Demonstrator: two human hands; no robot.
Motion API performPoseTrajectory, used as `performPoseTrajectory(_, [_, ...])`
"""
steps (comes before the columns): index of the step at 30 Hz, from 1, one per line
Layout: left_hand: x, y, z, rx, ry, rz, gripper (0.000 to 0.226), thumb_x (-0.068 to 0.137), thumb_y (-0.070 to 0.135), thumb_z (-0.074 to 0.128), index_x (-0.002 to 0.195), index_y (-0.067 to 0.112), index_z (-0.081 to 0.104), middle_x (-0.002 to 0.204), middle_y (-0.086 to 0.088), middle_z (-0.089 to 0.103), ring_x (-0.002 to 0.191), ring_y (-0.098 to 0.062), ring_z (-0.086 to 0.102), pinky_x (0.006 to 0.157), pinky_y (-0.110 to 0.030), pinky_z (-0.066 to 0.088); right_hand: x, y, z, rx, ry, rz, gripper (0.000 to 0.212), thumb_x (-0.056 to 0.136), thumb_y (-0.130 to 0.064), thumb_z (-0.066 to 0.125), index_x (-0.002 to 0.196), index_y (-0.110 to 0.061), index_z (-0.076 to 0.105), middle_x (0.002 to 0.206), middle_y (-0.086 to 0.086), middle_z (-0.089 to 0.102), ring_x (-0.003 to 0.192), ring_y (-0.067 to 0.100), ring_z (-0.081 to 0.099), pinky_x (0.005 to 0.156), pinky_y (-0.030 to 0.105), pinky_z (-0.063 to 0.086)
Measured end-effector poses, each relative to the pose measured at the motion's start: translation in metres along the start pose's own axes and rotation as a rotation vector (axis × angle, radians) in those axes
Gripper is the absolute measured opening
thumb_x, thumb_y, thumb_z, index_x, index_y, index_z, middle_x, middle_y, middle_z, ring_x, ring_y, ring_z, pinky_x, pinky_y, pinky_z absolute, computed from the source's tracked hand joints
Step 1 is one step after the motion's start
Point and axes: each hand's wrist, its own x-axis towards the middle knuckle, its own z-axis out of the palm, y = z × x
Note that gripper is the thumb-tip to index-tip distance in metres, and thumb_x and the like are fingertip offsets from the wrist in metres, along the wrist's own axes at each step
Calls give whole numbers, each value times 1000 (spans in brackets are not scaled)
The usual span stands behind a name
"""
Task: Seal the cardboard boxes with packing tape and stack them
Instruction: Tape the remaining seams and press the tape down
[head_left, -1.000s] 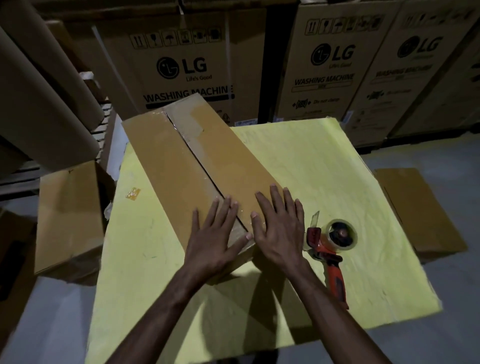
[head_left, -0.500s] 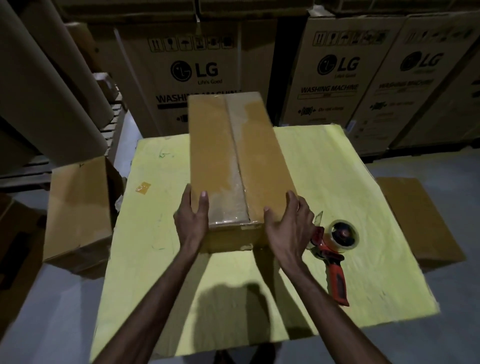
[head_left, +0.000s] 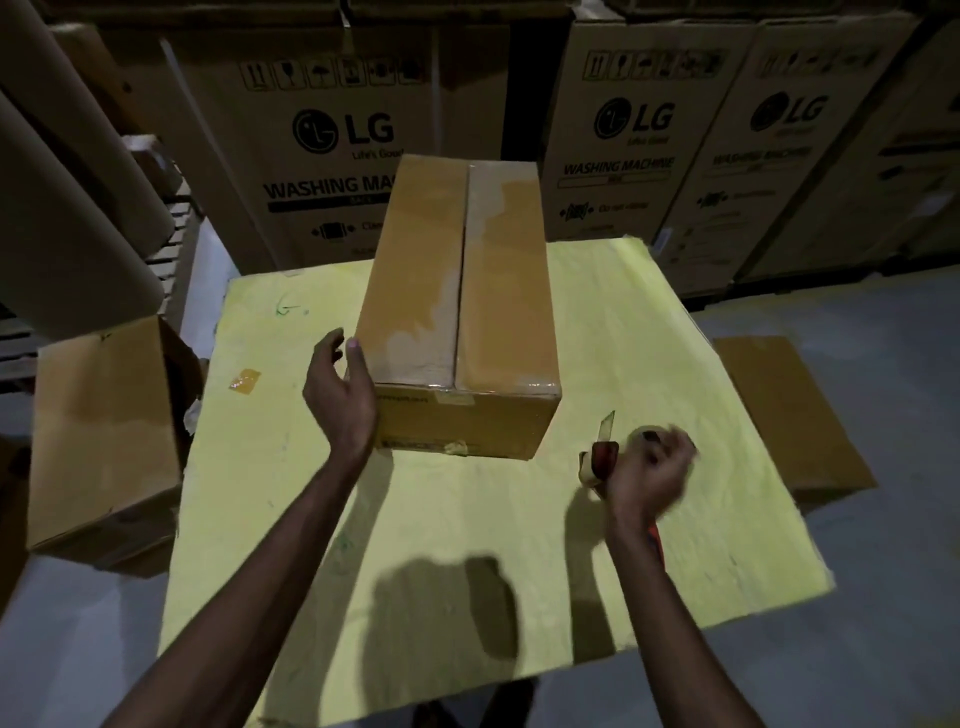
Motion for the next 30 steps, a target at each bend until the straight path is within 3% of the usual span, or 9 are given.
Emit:
performPoseTrajectory(3, [-52, -5, -22, -40, 68, 10, 23, 108, 30, 55, 121, 16, 67, 119, 1, 69, 109, -22, 62, 90, -43, 50, 11, 73, -55, -399, -50, 268, 62, 88, -28, 75, 138, -3, 49, 137, 24, 55, 121, 45, 56, 91, 52, 49])
performPoseTrajectory(5, [-78, -10, -35, 62, 141, -14, 17, 104, 28, 60, 114, 17, 68, 119, 0, 66, 110, -25, 58, 89, -45, 45, 13, 102, -72, -622, -291, 254, 65, 82, -46, 74, 127, -3, 58, 127, 26, 59, 115, 47, 58, 86, 51, 50])
performPoseTrajectory(7, [-94, -16, -45, 141, 197, -90, 14, 101, 27, 61, 108, 15, 67, 115, -3, 65, 107, -28, 57, 87, -39, 40, 14, 110, -76, -723, -448, 172, 50, 80, -44, 73, 112, -7, 63, 111, 23, 63, 105, 45, 61, 78, 44, 49])
performPoseTrajectory(10, [-114, -19, -51, -51, -20, -163, 10, 100, 11, 62, 99, 17, 70, 97, 1, 71, 91, -26, 65, 77, -24, 49, 18, 105, -74, -766, -496, 163, 33, 89, -35, 72, 112, -14, 61, 96, 17, 64, 99, 42, 61, 75, 40, 46])
performPoseTrajectory(13, [-128, -20, -54, -78, -333, -238, 17, 101, 12, 63, 94, 24, 73, 84, 6, 74, 80, -15, 68, 72, -34, 54, 26, 99, -74, -699, -579, 209, 25, 92, -27, 72, 106, -8, 63, 90, 14, 67, 82, 36, 64, 69, 38, 49])
performPoseTrajectory(15, [-132, -17, -57, -110, -444, -278, 18, 101, 12, 64, 93, 24, 74, 81, 3, 75, 75, -14, 69, 65, -30, 55, 21, 90, -78, -589, -578, 252, 21, 91, -24, 73, 100, -6, 65, 85, 13, 69, 70, 28, 65, 59, 33, 48])
performPoseTrajectory(19, [-128, -1, -62, -123, -510, -358, 18, 101, 10, 63, 94, 19, 76, 81, 0, 76, 67, -5, 67, 58, -14, 49, 1, 72, -90, -441, -477, 308, 20, 95, -25, 68, 86, -8, 65, 76, 15, 66, 63, 28, 59, 58, 32, 43])
performPoseTrajectory(24, [-116, 26, -70, -145, -666, -469, 17, 101, 20, 62, 96, 16, 78, 83, -4, 77, 66, -14, 66, 54, -20, 47, -16, 29, -113, -237, -436, 317, 28, 101, -29, 62, 82, -9, 59, 66, 13, 54, 54, 24, 48, 53, 35, 41])
performPoseTrajectory(30, [-101, 95, -76, -298, -848, -626, 42, 102, 47, 59, 102, 9, 77, 82, -12, 77, 69, -21, 69, 58, -27, 48, -32, -45, -129, -63, -595, 71, 13, 101, -17, 60, 91, -11, 64, 71, 12, 56, 47, 25, 47, 47, 35, 40])
